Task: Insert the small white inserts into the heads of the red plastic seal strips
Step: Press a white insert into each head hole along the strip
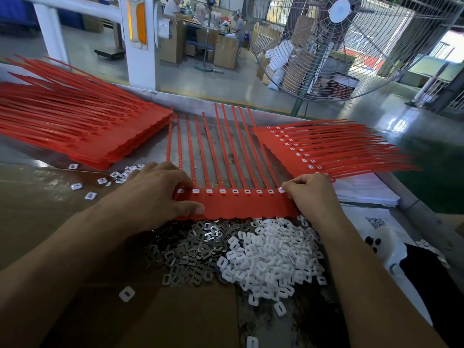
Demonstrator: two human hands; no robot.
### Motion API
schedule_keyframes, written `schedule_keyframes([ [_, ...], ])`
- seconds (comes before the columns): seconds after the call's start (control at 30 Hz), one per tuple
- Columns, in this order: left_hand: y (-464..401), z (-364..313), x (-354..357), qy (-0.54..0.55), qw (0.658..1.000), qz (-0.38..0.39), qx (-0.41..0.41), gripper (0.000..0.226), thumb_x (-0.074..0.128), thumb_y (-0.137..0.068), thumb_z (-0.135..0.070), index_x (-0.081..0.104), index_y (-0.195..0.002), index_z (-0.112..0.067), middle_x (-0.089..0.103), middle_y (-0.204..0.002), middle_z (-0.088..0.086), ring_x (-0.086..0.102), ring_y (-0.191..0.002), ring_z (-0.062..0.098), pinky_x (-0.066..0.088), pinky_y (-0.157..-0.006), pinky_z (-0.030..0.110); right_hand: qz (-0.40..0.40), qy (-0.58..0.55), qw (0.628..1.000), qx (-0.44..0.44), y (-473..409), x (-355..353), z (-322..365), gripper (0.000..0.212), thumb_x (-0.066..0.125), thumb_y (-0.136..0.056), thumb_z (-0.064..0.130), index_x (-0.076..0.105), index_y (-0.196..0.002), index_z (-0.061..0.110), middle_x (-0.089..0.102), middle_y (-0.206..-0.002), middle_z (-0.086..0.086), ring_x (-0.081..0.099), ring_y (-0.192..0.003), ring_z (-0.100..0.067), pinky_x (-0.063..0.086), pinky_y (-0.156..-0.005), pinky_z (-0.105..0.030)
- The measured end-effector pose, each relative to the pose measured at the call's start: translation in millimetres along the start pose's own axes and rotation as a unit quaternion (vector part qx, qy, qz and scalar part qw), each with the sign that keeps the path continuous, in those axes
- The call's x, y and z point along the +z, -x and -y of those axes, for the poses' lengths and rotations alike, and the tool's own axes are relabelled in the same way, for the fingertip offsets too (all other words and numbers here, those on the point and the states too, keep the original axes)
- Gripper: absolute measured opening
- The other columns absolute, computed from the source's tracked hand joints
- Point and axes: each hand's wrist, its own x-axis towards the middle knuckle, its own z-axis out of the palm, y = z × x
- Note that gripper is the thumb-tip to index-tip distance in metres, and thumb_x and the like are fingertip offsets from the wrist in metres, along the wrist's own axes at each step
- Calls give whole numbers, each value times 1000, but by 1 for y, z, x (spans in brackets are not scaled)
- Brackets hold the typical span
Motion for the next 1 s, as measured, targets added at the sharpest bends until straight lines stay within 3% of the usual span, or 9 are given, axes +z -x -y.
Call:
schedule_keyframes([
  [0.4, 0, 0, 1, -1, 1000, 0, -3, 70, 57, -71, -81, 57, -128, -40, 48, -130, -17, 41, -120, 9, 37, -108, 42, -12, 37, 999, 5, 0, 4, 3, 14, 70, -89, 22, 72, -76, 22, 69, -66, 4, 62, -60, -10, 39, -52, -24],
  [1.0, 1, -1, -1, -4, 1000, 3, -6, 72, 56, -70, -81, 57, -129, -40, 47, -132, -17, 40, -121, 9, 36, -109, 41, 27, 14, 998, 54, -2, 0, 11, 14, 80, -88, 24, 72, -76, 23, 68, -79, 6, 59, -72, -8, 39, -57, -26],
])
